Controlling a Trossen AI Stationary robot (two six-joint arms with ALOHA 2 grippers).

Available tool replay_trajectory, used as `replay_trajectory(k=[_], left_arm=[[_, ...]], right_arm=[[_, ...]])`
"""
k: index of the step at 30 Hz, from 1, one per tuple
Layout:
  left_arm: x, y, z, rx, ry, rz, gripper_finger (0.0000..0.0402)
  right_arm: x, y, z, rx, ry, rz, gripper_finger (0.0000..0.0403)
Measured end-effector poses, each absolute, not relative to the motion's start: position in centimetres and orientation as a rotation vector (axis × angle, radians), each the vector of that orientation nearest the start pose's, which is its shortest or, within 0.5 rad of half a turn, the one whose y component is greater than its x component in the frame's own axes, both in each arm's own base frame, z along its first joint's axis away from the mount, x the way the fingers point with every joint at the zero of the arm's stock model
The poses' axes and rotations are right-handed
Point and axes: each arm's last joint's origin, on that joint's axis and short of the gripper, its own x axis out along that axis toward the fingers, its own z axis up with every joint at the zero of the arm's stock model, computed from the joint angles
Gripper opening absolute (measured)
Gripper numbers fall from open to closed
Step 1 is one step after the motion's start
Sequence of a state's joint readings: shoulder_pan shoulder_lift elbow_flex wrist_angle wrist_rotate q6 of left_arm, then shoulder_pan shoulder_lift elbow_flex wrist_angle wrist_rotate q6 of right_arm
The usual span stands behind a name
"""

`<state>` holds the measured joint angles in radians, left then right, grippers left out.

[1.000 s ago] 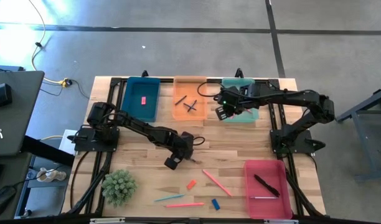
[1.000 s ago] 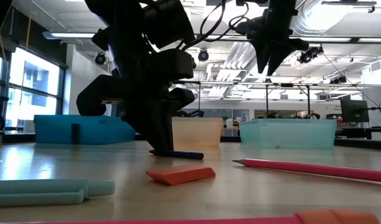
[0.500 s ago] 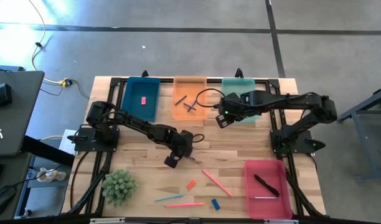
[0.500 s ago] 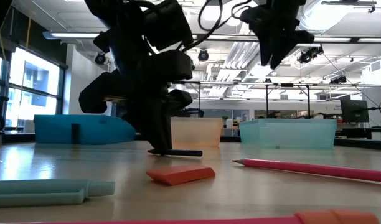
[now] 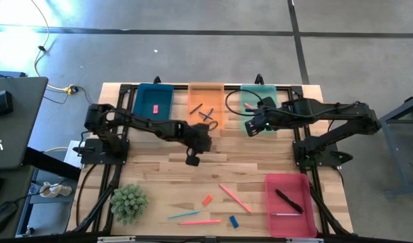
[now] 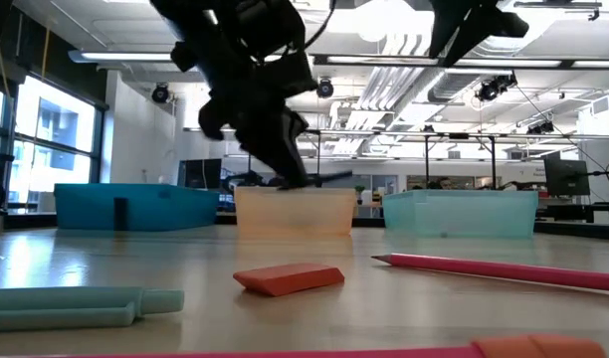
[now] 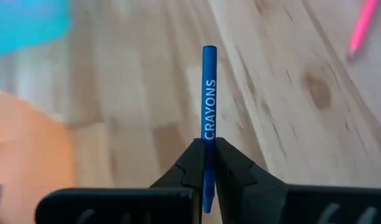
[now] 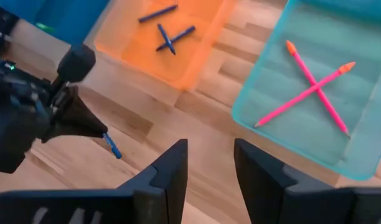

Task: Sort crayons/erasers/pens/pencils in bins
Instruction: Put the blue crayon into the orange bin

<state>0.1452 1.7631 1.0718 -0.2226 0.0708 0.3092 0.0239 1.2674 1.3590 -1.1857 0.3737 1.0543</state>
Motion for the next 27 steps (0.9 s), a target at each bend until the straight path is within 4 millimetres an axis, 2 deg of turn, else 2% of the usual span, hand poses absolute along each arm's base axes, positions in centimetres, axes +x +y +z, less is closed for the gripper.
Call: replay_trajectory(k=[9,14,18,21,24,27], left_arm=[[33.8,10.5,21.9,0.066,0.721,0.197,0.0006],[32.3,14.3,22.9,-0.003,0.666,0.349,0.0006],[30.8,17.3,22.7,-0.099,0.671,0.460,0.0006],[30.1,18.9,21.6,-0.187,0.697,0.526,0.0006],[30.1,19.6,20.3,-0.256,0.717,0.542,0.0006],[30.6,19.6,18.9,-0.288,0.754,0.525,0.0006]], right_arm=[[21.9,-0.5,35.7,0.659,0.788,-0.809,0.0123],[21.9,-0.6,35.7,0.632,0.799,-0.795,0.0123],[21.9,-0.6,35.7,0.610,0.807,-0.785,0.0123],[21.9,-0.6,35.7,0.610,0.807,-0.785,0.0123],[21.9,-0.6,35.7,0.610,0.807,-0.785,0.0123],[21.9,-0.6,35.7,0.610,0.807,-0.785,0.0123]])
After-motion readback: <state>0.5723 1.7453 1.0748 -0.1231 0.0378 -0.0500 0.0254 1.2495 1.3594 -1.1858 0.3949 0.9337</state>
